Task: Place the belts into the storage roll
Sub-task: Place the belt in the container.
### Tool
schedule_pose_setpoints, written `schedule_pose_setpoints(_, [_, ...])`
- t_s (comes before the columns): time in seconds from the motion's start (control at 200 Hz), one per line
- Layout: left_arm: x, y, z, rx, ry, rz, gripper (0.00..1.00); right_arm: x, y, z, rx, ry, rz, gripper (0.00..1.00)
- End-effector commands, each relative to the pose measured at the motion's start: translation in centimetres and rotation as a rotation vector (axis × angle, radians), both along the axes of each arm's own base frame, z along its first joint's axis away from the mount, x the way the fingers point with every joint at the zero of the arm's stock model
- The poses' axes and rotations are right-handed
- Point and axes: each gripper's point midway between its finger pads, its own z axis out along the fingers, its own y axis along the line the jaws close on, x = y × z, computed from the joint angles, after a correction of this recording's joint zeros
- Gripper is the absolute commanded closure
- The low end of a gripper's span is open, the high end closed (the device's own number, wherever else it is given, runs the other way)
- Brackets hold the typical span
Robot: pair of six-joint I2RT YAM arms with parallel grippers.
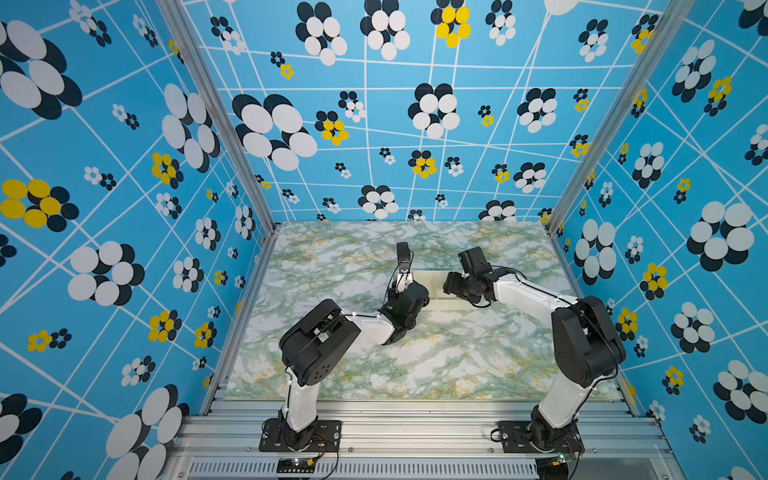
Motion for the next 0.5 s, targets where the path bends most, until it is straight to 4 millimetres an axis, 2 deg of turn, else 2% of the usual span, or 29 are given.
schedule_pose_setpoints(0.0, [-4.0, 2.9, -11.0, 0.225, 0.362, -0.058, 0.73, -0.5, 0.0, -1.0, 0.007, 0.058, -0.005, 0.29])
schedule_pose_setpoints(0.065, [-4.2, 3.1, -11.1, 0.218, 0.362, -0.056, 0.63, -0.5, 0.0, -0.9, 0.011, 0.055, -0.005, 0.29])
schedule_pose_setpoints(0.155, [-4.5, 3.2, -10.9, 0.213, 0.356, -0.060, 0.58, -0.6, 0.0, -1.0, 0.012, 0.052, -0.006, 0.29])
schedule_pose_setpoints(0.17, [-4.5, 3.2, -10.8, 0.214, 0.353, -0.059, 0.53, -0.6, 0.0, -1.0, 0.013, 0.052, -0.004, 0.29])
schedule_pose_setpoints(0.25, [-4.4, 3.1, -10.4, 0.219, 0.345, -0.063, 0.45, -0.5, 0.2, -1.1, 0.019, 0.052, -0.001, 0.29])
schedule_pose_setpoints(0.495, [-4.2, 2.5, -8.1, 0.250, 0.269, -0.088, 0.39, -0.3, 0.4, -1.0, 0.027, 0.044, 0.005, 0.29])
